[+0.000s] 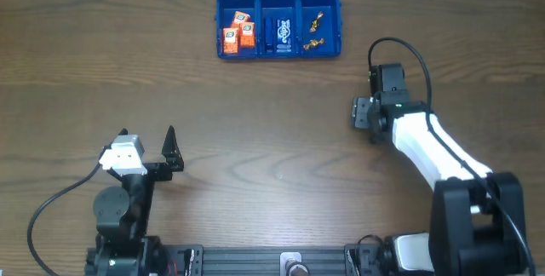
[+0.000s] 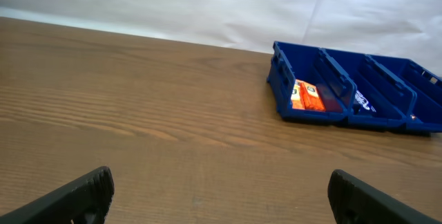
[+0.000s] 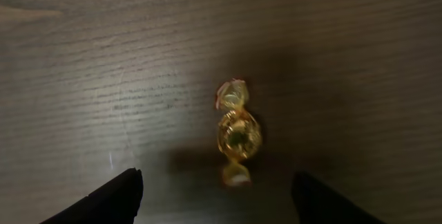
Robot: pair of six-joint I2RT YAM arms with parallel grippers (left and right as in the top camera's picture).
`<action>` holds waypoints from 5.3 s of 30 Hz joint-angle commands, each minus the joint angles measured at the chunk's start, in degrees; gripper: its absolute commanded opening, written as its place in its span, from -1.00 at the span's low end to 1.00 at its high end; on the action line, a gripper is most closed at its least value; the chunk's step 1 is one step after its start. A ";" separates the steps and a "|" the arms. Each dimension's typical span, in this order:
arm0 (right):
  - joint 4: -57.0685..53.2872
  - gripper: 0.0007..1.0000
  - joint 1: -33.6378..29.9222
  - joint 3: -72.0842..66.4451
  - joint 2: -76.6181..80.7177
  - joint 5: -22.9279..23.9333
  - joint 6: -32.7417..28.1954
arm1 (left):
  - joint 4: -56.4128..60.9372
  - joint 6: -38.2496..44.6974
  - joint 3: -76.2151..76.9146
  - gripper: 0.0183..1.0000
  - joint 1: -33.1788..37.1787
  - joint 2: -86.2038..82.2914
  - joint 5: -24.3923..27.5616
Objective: Sort Candies Into Trays
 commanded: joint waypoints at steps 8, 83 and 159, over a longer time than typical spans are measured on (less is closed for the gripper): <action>4.13 0.33 -3.02 -0.26 3.98 0.13 1.68 | -2.34 -0.61 -0.85 1.00 0.35 -0.31 0.59; 7.58 -0.53 10.82 43.65 23.50 3.30 -5.29 | -2.34 -0.61 -0.85 0.99 0.35 -0.31 0.61; 18.25 1.00 -6.08 -44.44 -89.42 -17.88 -16.22 | -2.34 -0.61 -0.85 1.00 0.35 -0.31 0.59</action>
